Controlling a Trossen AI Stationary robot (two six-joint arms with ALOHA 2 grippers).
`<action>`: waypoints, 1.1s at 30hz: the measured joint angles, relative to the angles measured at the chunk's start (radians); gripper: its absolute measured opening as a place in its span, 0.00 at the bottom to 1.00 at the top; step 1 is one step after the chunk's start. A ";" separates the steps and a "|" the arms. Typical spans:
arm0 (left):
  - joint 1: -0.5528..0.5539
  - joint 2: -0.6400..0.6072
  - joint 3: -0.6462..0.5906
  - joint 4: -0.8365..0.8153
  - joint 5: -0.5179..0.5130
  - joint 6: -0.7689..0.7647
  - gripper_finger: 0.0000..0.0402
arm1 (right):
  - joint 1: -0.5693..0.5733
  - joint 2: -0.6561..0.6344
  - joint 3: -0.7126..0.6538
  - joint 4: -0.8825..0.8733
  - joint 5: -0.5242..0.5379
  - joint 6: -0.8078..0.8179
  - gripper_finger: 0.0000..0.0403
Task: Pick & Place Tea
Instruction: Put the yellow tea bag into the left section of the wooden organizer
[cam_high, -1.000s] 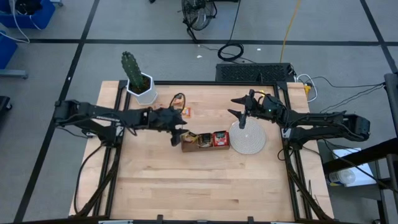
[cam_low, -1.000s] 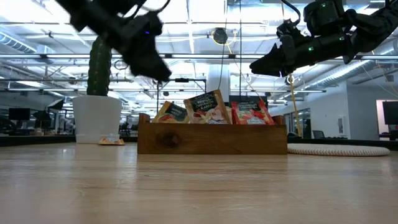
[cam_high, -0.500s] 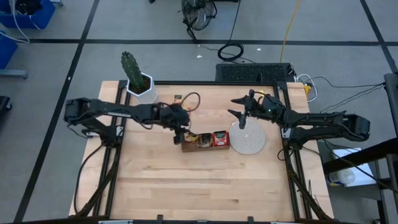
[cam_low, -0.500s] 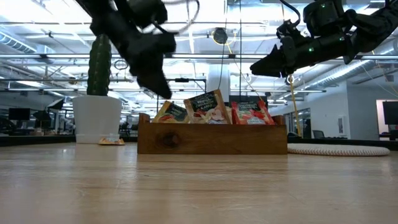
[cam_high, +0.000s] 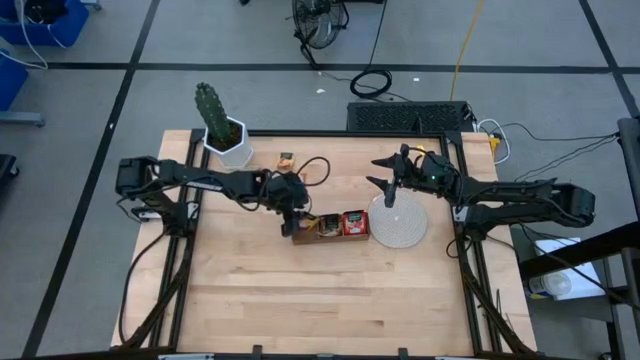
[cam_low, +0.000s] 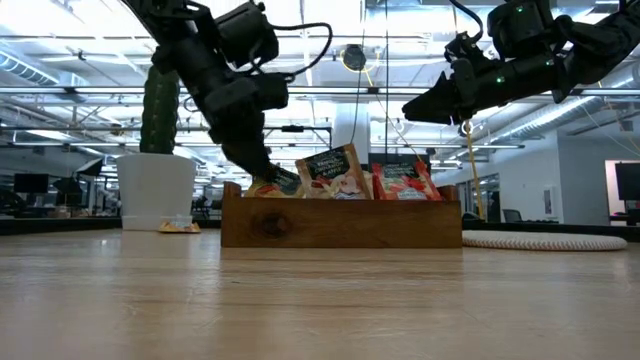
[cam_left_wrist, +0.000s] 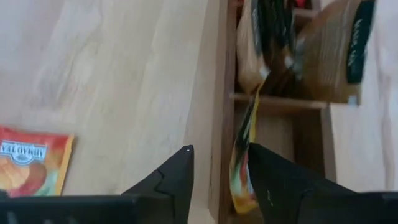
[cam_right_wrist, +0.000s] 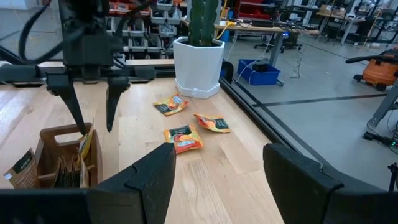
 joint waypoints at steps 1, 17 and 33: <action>0.000 -0.001 0.000 0.009 0.000 0.001 0.37 | 0.000 0.000 0.000 0.000 0.000 0.000 0.56; -0.041 -0.011 0.001 0.016 -0.117 0.003 0.01 | 0.000 0.000 0.000 -0.001 0.000 0.003 0.56; -0.225 -0.040 0.001 0.061 -0.418 -0.011 0.00 | 0.000 0.000 0.000 -0.011 0.000 0.004 0.56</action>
